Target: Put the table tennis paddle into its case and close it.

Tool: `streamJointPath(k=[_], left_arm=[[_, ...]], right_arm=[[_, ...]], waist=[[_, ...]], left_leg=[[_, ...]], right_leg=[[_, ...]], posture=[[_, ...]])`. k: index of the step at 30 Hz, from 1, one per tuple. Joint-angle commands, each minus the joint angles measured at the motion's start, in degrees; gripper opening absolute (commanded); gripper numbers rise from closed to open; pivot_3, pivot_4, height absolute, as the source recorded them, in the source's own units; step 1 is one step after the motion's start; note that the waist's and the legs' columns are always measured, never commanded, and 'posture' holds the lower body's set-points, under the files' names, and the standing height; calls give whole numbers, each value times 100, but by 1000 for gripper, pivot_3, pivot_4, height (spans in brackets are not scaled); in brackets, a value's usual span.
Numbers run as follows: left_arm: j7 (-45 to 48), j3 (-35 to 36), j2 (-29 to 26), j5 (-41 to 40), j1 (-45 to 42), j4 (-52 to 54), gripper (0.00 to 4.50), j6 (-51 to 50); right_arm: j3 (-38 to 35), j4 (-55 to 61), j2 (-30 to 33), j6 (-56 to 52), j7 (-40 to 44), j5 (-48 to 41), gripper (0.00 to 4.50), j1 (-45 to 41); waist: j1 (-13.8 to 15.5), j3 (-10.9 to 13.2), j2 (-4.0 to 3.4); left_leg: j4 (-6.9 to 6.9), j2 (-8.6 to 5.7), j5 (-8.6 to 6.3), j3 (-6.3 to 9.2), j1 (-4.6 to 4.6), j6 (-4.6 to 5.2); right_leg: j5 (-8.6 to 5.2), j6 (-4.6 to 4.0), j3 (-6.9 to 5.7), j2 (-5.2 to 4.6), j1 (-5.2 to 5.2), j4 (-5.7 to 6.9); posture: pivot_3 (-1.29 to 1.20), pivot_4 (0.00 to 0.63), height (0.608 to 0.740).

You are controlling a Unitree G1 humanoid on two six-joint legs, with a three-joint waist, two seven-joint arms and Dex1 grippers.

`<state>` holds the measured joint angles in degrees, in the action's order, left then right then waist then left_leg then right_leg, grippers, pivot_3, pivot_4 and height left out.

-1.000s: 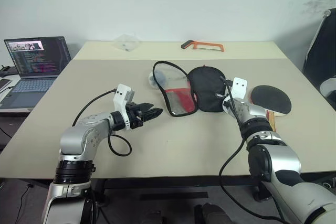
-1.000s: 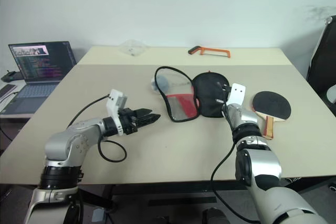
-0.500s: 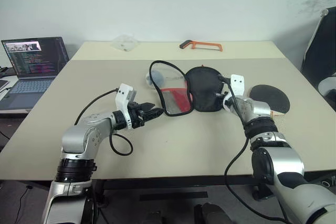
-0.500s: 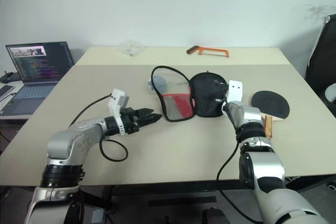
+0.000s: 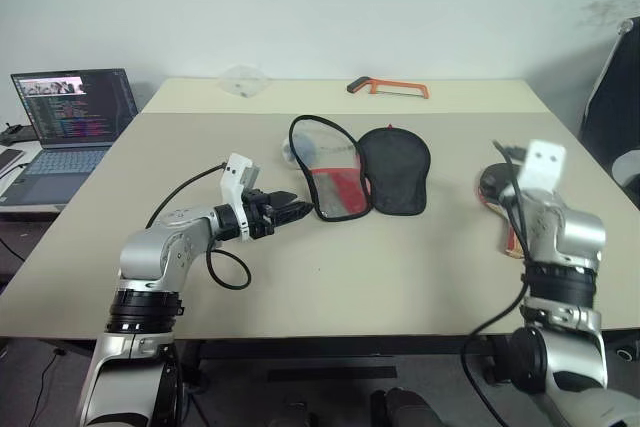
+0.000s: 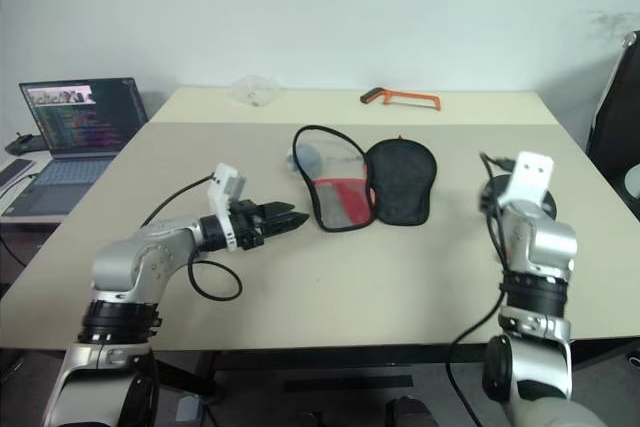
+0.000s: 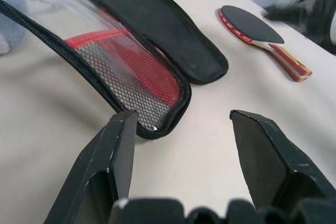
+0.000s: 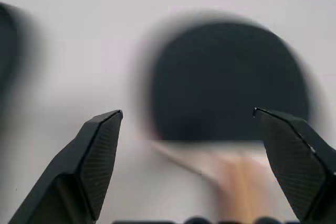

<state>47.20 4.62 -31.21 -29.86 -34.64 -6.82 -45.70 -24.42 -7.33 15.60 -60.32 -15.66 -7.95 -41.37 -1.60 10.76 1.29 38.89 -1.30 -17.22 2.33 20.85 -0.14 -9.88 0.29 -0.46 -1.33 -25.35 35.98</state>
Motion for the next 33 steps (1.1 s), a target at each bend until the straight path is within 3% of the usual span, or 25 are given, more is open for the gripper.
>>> streamJointPath(k=[1, 8, 20, 23, 31, 33], left_arm=[[135, -62, 8, 24, -266, 12, 3060, 168], [180, -144, 95, 63, -323, -3, 3060, 160], [102, -140, 129, 44, -300, 113, 3060, 122], [79, -117, 123, 33, -282, 131, 3060, 107], [32, -50, 79, 20, -194, 190, 3060, 101], [18, -35, 71, 18, -176, 199, 3060, 103]], right_arm=[[-183, 490, -154, -426, -172, -25, 4466, -12], [-280, 462, -327, -526, -197, 39, 4466, 107], [-5, -1681, 52, 1016, -59, 204, 4466, -245], [42, -2083, 150, 1310, -49, 214, 3889, -378], [43, -2261, 136, 1509, -167, 113, 1356, -642], [183, -2104, 54, 1467, -87, 79, 1113, -836]], waist=[[-46, 0, -1], [-59, 0, -2], [-43, -4, 4], [-44, -5, 7], [-29, -11, 17], [-30, -11, 17]], left_leg=[[0, 2, 0, -6, -2, 0], [0, 7, 1, -17, -7, 2], [7, -1, 5, -33, -24, 11], [6, -1, 6, -46, -30, 13], [6, -1, 5, -64, -31, 13], [5, -1, 5, -64, -29, 13]], right_leg=[[0, 0, 0, 4, -1, 0], [-2, 3, 2, 20, -2, 1], [-14, 41, 11, 19, 20, -6], [-14, 43, 21, 20, 30, -5], [-10, 49, 55, 19, 26, -7], [-10, 49, 59, 19, 18, -7]], posture=[[0, 150, 740], [0, 150, 740], [0, 150, 740], [0, 150, 740], [0, 150, 740], [0, 150, 740]])
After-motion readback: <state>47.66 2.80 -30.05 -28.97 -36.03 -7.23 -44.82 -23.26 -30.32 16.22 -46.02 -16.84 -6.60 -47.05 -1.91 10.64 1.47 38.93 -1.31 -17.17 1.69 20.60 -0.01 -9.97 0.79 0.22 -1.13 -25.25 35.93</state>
